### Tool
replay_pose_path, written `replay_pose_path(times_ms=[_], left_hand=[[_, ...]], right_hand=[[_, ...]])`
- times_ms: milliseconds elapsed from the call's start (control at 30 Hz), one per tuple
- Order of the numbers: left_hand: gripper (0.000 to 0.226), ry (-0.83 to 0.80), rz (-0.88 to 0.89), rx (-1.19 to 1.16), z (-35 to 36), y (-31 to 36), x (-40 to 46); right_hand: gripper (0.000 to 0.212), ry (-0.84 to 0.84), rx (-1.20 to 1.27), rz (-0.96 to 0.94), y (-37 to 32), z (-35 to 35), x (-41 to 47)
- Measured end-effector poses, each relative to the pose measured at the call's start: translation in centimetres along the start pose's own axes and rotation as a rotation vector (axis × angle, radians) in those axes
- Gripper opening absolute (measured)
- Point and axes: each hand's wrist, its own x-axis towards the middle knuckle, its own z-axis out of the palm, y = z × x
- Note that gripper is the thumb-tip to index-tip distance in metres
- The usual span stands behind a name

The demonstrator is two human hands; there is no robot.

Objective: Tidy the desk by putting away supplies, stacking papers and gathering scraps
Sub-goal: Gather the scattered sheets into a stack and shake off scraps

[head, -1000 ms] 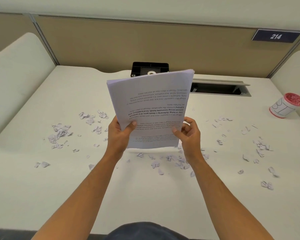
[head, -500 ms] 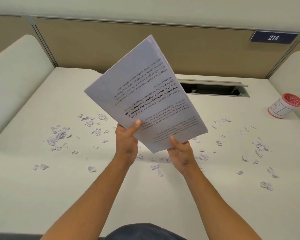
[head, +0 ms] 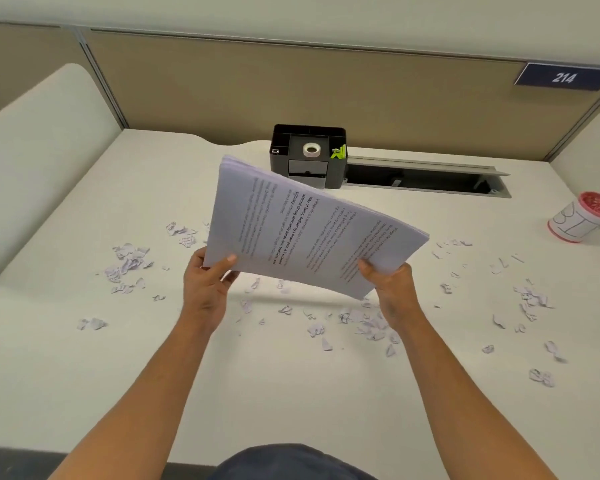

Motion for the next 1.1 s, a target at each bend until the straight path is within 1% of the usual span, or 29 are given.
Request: replay_pose_path(times_ms=[67, 100, 200, 300, 467, 567, 667, 800, 967, 1100], left_hand=[[0.03, 0.02, 0.025, 0.083, -1.5, 0.5, 0.3], [0.028, 0.016, 0.042, 0.172, -2.2, 0.8, 0.3], [0.027, -0.054, 0.081, 0.433, -3.3, 1.0, 0.0], [0.026, -0.087, 0.094, 0.56, -3.7, 1.3, 0.0], [0.035, -0.103, 0.115, 0.595, -3.5, 1.6, -0.2], [0.038, -0.102, 0.132, 0.585, -3.6, 1.6, -0.2], [0.042, -0.073, 0.144, 0.564, -3.5, 1.5, 0.0], [0.04, -0.073, 0.144, 0.577, -3.2, 1.2, 0.1], [0.049, -0.08, 0.125, 0.564, -3.2, 0.8, 0.1], [0.046, -0.08, 0.142, 0.545, -3.1, 0.6, 0.1]], right_hand=[[0.03, -0.013, -0.026, -0.007, 0.0, -0.3, 0.3], [0.03, -0.017, -0.039, -0.006, 0.0, -0.4, 0.4], [0.03, -0.038, -0.086, -0.002, 0.1, -0.5, 0.8], [0.029, -0.078, -0.139, 0.008, 0.5, -0.2, 1.1], [0.028, -0.112, -0.161, 0.049, 1.9, 0.6, 1.1], [0.031, -0.146, -0.176, 0.059, 2.5, 0.5, 0.9], [0.033, -0.129, -0.177, 0.061, 2.6, 0.5, 1.0], [0.033, -0.123, -0.192, 0.066, 3.0, 0.5, 1.2], [0.035, -0.117, -0.221, 0.079, 3.4, 0.4, 1.0], [0.032, -0.121, -0.22, 0.084, 3.3, 0.6, 0.9]])
